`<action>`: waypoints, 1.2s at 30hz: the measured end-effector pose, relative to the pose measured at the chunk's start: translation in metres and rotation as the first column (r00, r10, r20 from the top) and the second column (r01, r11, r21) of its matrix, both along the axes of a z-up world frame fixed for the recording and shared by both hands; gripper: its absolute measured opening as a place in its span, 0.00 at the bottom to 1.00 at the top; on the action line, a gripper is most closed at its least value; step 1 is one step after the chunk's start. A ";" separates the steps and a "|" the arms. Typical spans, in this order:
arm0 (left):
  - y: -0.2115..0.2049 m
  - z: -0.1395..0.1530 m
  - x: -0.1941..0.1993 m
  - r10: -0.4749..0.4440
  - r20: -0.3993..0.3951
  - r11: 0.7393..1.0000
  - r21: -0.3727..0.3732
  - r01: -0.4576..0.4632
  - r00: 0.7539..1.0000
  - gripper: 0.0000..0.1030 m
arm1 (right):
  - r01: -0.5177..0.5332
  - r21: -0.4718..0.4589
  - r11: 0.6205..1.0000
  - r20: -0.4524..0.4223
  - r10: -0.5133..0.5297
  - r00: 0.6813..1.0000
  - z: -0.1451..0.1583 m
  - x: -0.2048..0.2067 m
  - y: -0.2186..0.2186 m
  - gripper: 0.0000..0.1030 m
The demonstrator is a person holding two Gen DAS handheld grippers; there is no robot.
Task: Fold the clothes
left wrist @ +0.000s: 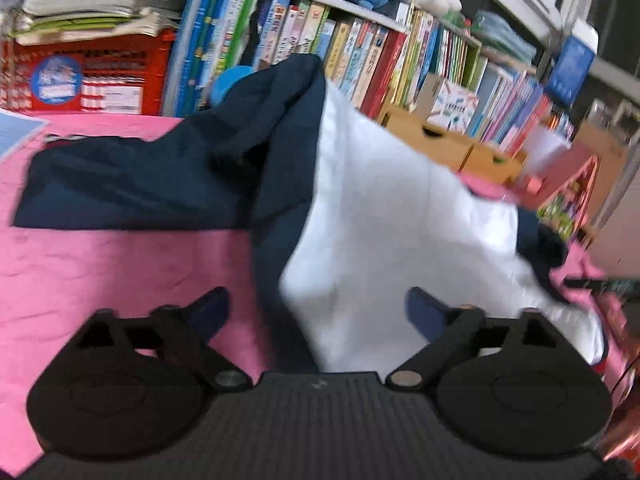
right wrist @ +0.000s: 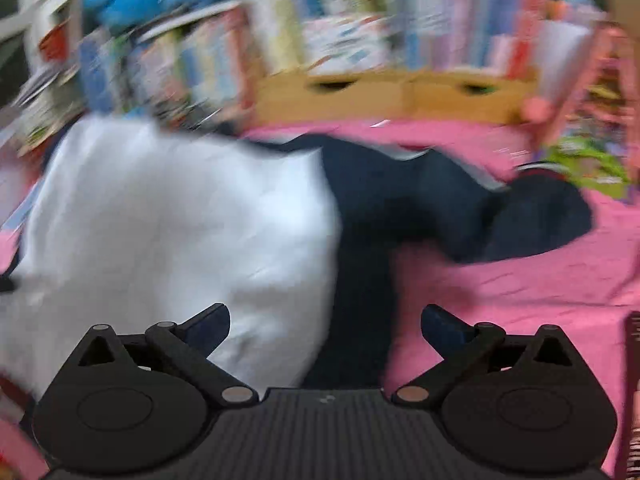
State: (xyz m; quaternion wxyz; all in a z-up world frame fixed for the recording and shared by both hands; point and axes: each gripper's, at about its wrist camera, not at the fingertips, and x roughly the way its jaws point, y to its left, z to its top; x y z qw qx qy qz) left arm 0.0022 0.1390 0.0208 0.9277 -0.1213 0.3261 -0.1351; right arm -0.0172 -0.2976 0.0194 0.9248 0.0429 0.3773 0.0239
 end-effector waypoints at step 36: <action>0.002 -0.014 -0.121 -0.225 -0.042 0.964 -0.157 0.216 0.974 1.00 | -0.245 -0.082 0.966 0.007 0.246 0.969 0.027 -0.086 0.009 0.94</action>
